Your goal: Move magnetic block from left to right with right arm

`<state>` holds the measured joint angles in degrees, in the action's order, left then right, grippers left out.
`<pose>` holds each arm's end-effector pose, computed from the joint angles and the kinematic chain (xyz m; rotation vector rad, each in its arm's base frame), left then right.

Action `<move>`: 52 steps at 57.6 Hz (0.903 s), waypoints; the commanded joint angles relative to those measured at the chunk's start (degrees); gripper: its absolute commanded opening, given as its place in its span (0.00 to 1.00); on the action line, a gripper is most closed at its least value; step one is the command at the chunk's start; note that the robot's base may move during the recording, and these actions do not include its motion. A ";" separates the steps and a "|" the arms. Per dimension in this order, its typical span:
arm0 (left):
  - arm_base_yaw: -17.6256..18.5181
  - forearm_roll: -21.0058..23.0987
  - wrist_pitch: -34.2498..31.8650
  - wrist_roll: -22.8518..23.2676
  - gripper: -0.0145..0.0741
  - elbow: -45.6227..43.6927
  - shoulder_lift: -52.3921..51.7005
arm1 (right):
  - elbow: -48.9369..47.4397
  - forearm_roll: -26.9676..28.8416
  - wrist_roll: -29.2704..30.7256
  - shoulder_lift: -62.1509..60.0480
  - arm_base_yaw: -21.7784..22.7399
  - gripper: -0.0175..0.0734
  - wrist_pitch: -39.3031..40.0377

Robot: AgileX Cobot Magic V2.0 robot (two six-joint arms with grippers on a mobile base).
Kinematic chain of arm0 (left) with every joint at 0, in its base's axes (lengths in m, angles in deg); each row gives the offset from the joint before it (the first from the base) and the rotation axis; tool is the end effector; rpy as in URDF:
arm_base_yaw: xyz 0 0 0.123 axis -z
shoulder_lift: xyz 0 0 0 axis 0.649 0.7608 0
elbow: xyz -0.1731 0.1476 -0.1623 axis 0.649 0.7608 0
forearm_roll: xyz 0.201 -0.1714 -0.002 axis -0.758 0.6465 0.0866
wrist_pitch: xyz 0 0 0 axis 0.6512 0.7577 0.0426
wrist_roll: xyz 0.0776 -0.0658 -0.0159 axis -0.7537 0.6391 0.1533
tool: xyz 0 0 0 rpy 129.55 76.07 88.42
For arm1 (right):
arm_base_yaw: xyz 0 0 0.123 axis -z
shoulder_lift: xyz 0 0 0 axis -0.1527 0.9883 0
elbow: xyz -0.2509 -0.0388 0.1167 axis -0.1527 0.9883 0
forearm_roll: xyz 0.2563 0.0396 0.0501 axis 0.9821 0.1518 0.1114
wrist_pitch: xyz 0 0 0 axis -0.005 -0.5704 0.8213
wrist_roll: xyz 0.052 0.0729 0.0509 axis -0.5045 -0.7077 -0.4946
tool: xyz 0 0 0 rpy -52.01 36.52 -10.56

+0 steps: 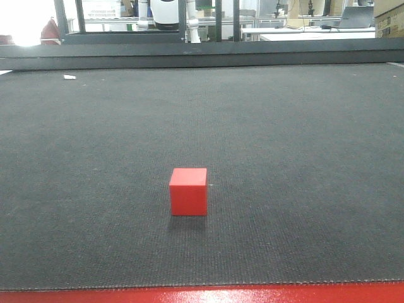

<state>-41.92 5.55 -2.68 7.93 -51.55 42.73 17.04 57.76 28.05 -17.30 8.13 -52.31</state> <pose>0.0870 0.0021 0.2014 -0.0541 1.5231 -0.0177 0.0848 0.0012 0.2159 -0.0355 1.5145 -0.0160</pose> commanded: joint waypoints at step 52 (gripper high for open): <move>0.35 0.15 -4.78 0.43 0.02 0.46 -0.68 | -25.40 -4.46 -13.63 41.66 -17.76 0.51 -16.94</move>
<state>-41.92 5.55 -2.68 7.93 -51.55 42.73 -5.12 54.89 16.30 20.70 -7.71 -73.23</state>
